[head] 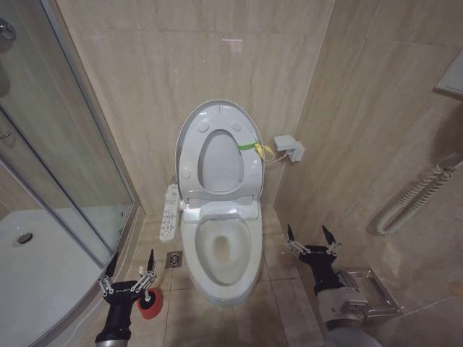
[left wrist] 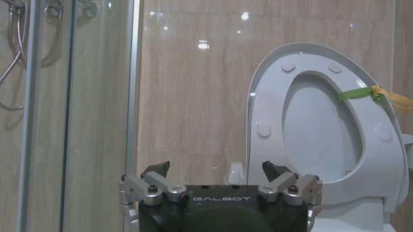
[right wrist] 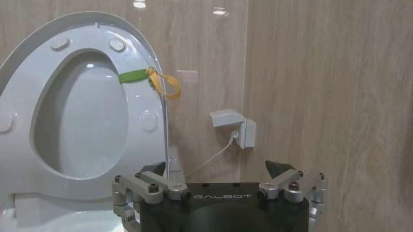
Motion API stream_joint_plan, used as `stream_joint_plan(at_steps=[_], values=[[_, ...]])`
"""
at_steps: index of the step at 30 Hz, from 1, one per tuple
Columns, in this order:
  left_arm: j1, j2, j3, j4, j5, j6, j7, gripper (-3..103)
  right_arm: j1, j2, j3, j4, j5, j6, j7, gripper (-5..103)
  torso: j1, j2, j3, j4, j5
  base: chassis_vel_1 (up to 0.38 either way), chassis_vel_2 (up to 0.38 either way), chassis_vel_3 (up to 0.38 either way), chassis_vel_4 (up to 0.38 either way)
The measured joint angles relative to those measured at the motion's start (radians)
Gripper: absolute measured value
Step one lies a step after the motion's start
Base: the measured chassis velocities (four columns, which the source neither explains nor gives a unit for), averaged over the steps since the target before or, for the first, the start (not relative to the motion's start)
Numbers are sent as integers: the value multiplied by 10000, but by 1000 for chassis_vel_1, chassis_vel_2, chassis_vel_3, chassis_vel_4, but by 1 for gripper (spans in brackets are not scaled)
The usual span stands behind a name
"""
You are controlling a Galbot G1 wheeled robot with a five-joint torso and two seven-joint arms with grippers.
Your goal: Open the toilet lid, clean the toilet bowl with a toilet brush, close the toilet lid, and flush.
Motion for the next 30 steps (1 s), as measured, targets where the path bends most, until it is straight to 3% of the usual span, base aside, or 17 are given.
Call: stream_joint_plan(at_steps=[30], values=[[-32,14,-90,-8,-2,-74,49,97,0,0,0,0,0,0,0,100,0,0,0,0,0,0,0,0,0]])
